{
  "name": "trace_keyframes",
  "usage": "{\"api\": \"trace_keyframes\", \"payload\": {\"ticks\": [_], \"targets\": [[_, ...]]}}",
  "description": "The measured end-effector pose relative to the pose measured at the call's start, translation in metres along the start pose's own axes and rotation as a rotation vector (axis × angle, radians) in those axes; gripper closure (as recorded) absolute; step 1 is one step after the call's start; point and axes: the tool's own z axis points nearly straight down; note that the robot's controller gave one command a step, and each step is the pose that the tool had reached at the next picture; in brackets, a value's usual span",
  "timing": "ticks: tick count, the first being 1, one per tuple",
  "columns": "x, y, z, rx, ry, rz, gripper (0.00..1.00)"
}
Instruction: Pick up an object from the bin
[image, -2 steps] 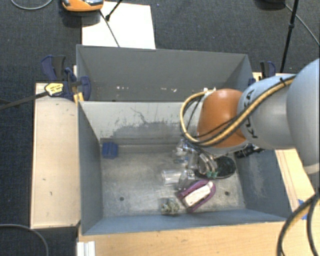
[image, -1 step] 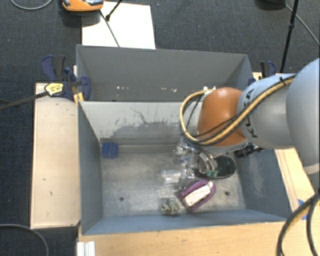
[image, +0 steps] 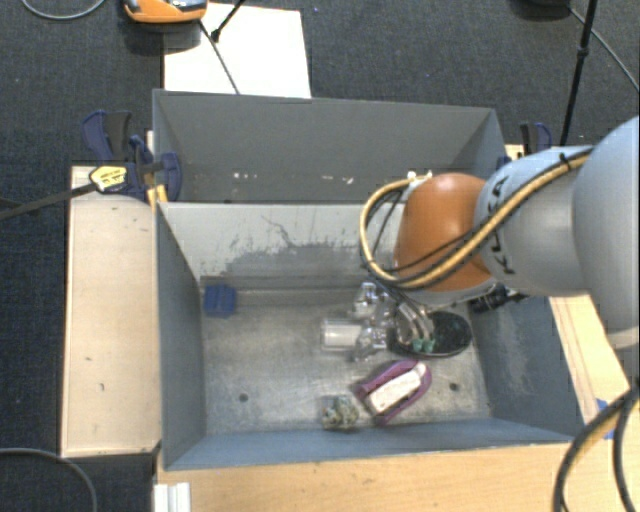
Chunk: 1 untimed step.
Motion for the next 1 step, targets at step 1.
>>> {"api": "trace_keyframes", "payload": {"ticks": [1], "targets": [[-0.0031, 0.0004, -0.1005, 0.001, 0.005, 0.004, 1.00]]}}
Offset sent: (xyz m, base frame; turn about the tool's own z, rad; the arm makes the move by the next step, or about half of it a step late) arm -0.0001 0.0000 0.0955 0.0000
